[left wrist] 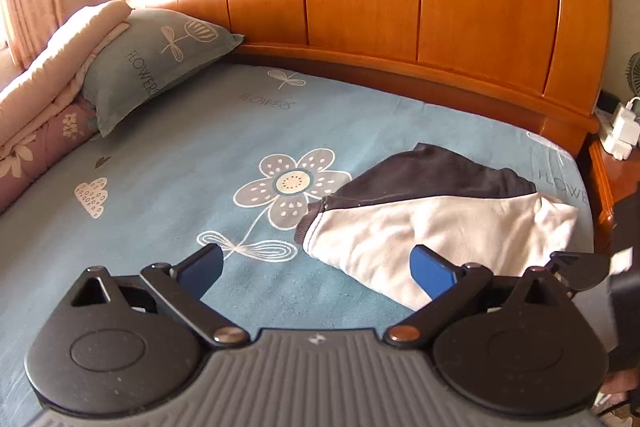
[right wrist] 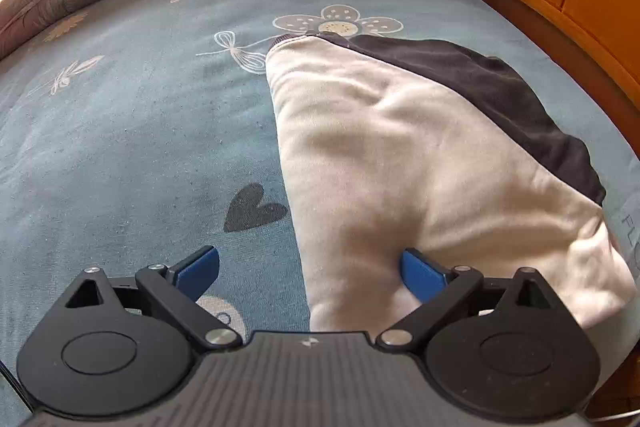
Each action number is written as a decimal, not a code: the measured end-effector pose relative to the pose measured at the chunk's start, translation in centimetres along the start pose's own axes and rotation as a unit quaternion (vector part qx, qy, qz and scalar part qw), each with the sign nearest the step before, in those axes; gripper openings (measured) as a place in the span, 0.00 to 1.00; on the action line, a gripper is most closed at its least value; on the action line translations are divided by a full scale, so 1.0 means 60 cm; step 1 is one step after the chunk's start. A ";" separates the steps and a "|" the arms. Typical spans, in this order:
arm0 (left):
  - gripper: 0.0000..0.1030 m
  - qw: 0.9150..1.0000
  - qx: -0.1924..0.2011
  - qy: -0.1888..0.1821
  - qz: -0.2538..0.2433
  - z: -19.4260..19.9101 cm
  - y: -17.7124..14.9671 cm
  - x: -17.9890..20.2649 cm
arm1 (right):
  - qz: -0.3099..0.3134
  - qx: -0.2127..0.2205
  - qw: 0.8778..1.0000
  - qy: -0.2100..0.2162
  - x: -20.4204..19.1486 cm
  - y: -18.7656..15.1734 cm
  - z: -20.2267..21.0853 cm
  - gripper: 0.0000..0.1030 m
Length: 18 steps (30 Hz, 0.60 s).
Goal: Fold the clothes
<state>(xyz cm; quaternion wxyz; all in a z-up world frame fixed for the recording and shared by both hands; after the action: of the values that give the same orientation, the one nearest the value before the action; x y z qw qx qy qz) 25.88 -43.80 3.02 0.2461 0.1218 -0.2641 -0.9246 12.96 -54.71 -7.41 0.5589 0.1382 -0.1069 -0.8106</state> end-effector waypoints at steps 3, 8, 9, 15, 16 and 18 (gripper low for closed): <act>0.99 1.000 0.021 0.009 0.013 0.002 0.002 0.019 | -0.029 0.012 0.999 0.035 0.017 -0.002 0.031 0.97; 0.99 0.999 -0.021 -0.013 0.039 -0.039 0.023 0.040 | -0.016 0.016 0.999 0.035 0.039 0.003 0.035 0.98; 0.99 0.999 -0.020 -0.006 0.045 -0.042 0.020 0.043 | -0.019 0.018 0.999 0.028 0.048 0.001 0.035 0.98; 0.99 0.999 -0.015 0.008 0.036 -0.050 -0.015 0.052 | -0.025 0.068 0.997 -0.013 0.095 0.010 0.067 1.00; 0.99 0.999 -0.012 0.009 0.032 -0.052 -0.019 0.052 | -0.022 0.075 0.997 -0.016 0.098 0.017 0.069 1.00; 0.99 1.000 -0.005 0.009 0.028 -0.055 -0.029 0.049 | -0.019 0.066 0.997 -0.034 0.094 0.023 0.050 1.00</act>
<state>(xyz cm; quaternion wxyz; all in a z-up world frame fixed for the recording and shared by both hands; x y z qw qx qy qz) 23.89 -45.49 -0.96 0.2753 0.1217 -0.2605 -0.9174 11.21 -60.43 -4.75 0.5294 0.1495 -0.1768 -0.8162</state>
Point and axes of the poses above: each gripper's, at about its wrist camera, not at the fingertips, and z roughly against the way its jaws point, x to its right, y to its top, the point moved 1 cm from there along -z, roughly the way its jaws point, and after that the axes turned 14 degrees about -x, right-handed, at the moved point
